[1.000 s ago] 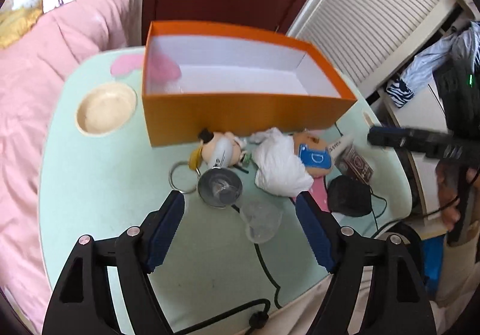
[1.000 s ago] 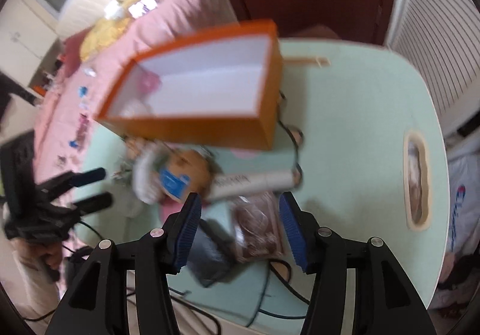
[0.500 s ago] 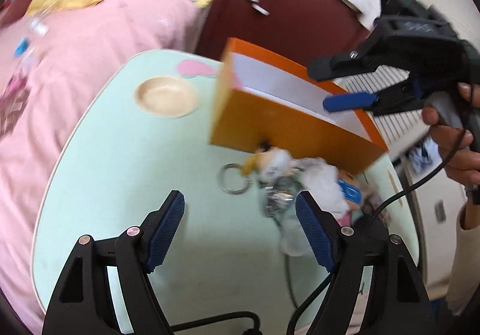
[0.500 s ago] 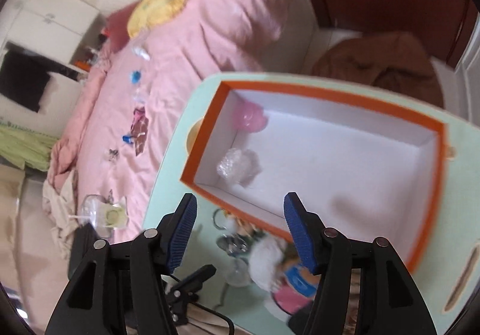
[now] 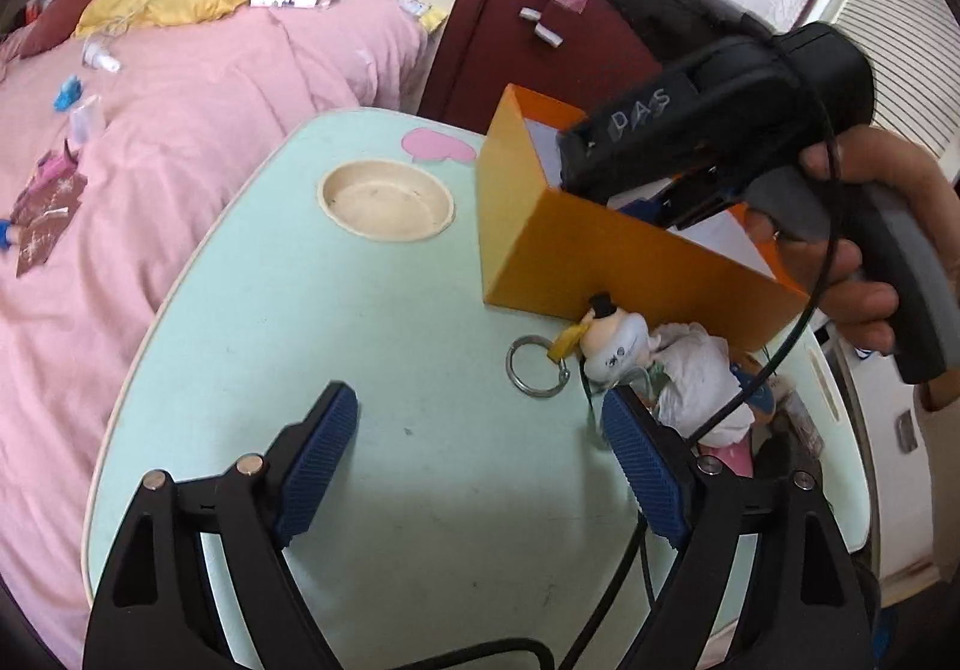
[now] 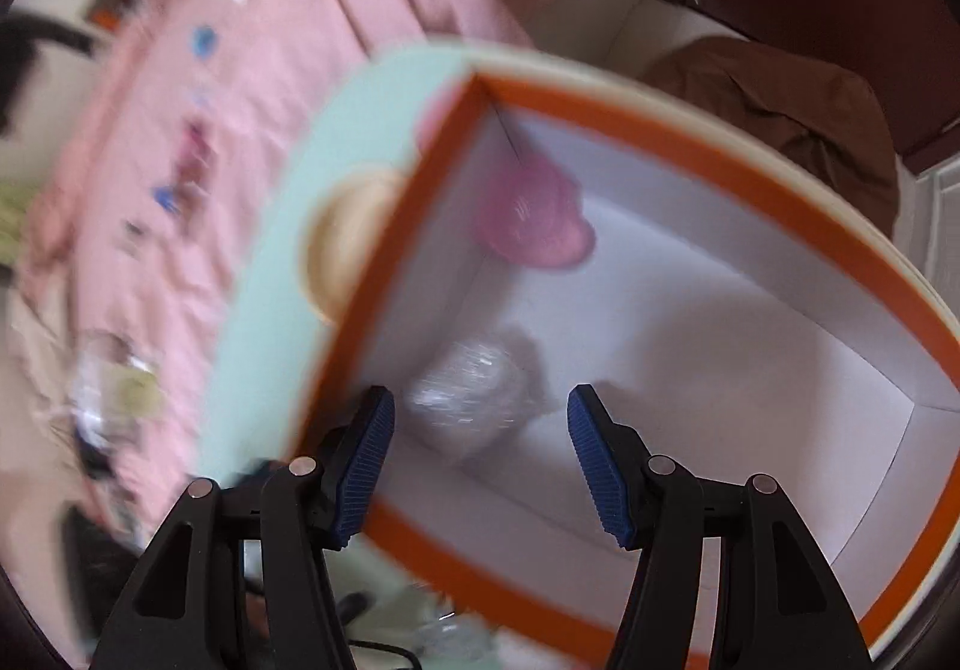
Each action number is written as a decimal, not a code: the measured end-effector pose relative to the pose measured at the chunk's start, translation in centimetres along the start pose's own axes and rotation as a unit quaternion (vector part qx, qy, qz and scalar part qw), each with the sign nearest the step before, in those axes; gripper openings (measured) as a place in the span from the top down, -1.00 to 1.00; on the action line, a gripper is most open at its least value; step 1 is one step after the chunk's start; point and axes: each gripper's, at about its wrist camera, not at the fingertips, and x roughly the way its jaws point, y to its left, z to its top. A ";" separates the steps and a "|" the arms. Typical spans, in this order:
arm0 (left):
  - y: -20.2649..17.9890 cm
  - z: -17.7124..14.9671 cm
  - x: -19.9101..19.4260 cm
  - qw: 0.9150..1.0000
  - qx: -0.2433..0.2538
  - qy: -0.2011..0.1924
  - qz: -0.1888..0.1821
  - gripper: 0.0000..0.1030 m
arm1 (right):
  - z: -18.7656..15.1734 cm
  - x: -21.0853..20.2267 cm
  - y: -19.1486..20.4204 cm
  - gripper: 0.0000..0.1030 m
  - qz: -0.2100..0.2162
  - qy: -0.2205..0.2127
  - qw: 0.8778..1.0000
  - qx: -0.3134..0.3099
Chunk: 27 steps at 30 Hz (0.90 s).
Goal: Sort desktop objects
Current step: 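Reach into the box and grasp the plastic-wrapped item with the right gripper, then lift the plastic-wrapped item out and set it beside the black case, right gripper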
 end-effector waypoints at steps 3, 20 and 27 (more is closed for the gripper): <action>-0.1 0.0 0.0 1.000 0.002 -0.001 0.000 -0.64 | -0.2 -0.1 0.1 0.27 -0.020 -0.013 1.000 -0.016; 0.3 0.0 0.0 1.000 -0.005 0.000 -0.015 -0.64 | -8.0 -10.2 -3.9 0.28 0.067 -0.164 0.984 0.034; 2.5 2.0 -1.2 0.995 -0.076 0.007 -0.061 -0.64 | -14.5 -9.0 -3.3 0.27 0.051 -0.138 0.989 0.007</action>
